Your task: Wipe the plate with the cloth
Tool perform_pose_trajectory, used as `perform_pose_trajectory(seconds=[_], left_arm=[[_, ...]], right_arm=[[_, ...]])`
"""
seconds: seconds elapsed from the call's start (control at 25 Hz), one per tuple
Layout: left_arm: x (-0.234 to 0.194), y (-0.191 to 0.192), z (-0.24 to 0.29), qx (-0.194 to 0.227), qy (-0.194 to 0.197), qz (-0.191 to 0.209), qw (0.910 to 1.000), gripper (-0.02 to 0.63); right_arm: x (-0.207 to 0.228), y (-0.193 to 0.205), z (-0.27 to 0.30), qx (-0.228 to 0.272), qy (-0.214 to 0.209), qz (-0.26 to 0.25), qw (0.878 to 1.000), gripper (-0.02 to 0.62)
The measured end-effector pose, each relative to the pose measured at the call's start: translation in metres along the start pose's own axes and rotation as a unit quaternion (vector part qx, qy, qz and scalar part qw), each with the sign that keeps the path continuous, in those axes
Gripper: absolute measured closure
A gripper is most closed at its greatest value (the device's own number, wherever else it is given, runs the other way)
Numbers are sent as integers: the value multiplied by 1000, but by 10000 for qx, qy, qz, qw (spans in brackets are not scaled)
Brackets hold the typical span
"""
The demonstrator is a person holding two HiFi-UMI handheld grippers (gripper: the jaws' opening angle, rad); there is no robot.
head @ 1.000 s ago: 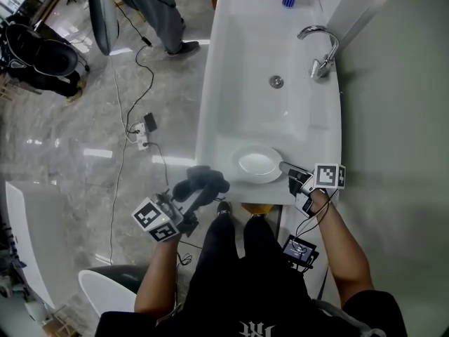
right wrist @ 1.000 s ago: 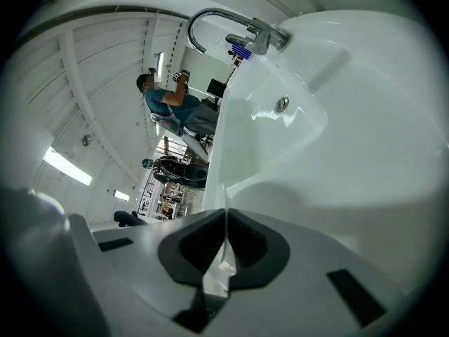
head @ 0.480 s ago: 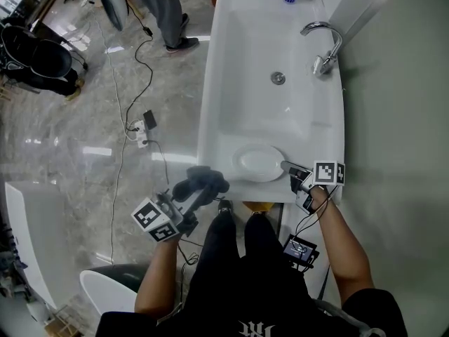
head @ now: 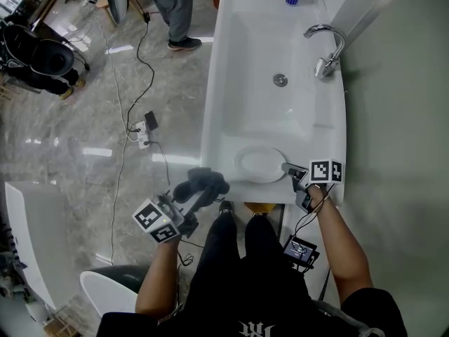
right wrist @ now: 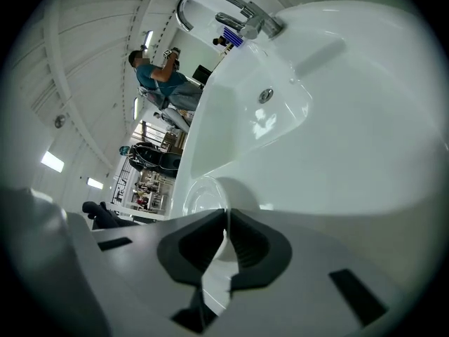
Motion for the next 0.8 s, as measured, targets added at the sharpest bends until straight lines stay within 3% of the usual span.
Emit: perform_pose_trajectory(seconds=[0.28,0.56,0.8], left_arm=[[1,-4,-1,-43,32,52,10000,540],[1,-4,-1,-96,61,68,9999,540],[7,-6,1,-87,109,73,9999,540]], right_arm=[[-3,3,5,-149,560,-505,9970,583],[-7,1,1,63,721,-765,9944,569],[-26,-3,-43,877,621,-1011,9891,571]])
Point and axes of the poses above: the fingertips, and each gripper's own axes: z forward along the fingers, x to its right, y out of its underside, the point moved 7 cm from there along -z, backward along the fingers, and after that the axes turned 3 degrees about x, right-handed, at the moved point
